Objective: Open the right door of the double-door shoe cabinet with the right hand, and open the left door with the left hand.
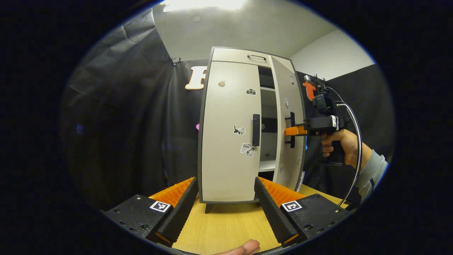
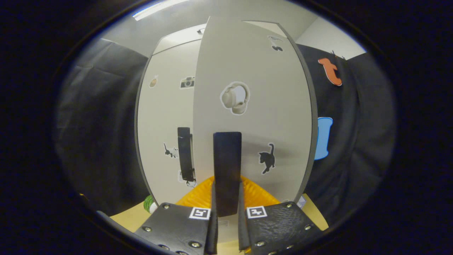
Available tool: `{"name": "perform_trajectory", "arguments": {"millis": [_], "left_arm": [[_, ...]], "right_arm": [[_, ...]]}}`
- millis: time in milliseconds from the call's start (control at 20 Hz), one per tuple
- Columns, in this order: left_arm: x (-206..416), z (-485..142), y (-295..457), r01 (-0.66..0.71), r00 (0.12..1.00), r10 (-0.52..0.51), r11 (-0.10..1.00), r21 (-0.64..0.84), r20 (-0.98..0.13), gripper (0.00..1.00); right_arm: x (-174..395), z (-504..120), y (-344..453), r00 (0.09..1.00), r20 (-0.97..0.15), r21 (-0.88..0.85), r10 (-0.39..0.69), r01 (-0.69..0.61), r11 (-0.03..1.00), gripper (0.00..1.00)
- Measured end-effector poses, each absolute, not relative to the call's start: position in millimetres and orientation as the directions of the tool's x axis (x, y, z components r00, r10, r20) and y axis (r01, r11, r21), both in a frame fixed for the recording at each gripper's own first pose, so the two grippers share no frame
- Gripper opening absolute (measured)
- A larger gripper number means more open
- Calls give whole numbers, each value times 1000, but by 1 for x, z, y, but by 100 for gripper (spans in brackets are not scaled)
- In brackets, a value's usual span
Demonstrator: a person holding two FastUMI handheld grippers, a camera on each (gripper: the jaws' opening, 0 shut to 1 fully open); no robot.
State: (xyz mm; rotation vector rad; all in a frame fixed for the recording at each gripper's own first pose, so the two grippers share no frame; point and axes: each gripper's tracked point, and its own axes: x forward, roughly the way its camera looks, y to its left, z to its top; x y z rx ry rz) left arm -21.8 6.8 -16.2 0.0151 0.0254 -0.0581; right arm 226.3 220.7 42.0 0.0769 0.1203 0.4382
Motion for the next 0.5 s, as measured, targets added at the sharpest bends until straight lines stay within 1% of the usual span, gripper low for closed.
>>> {"name": "perform_trajectory", "arguments": {"millis": [150,250,500], "left_arm": [[-19,-19,7,55,998,-55,998,4,-36,98],[-16,-25,4,51,997,-51,999,-2,-56,98],[-15,-37,-10,71,993,-70,997,7,-96,98]], "right_arm": [[223,43,215,889,-98,104,447,-438,893,23],[219,44,209,890,-91,137,447,-433,891,23],[215,45,198,888,-76,156,454,-439,885,23]]}}
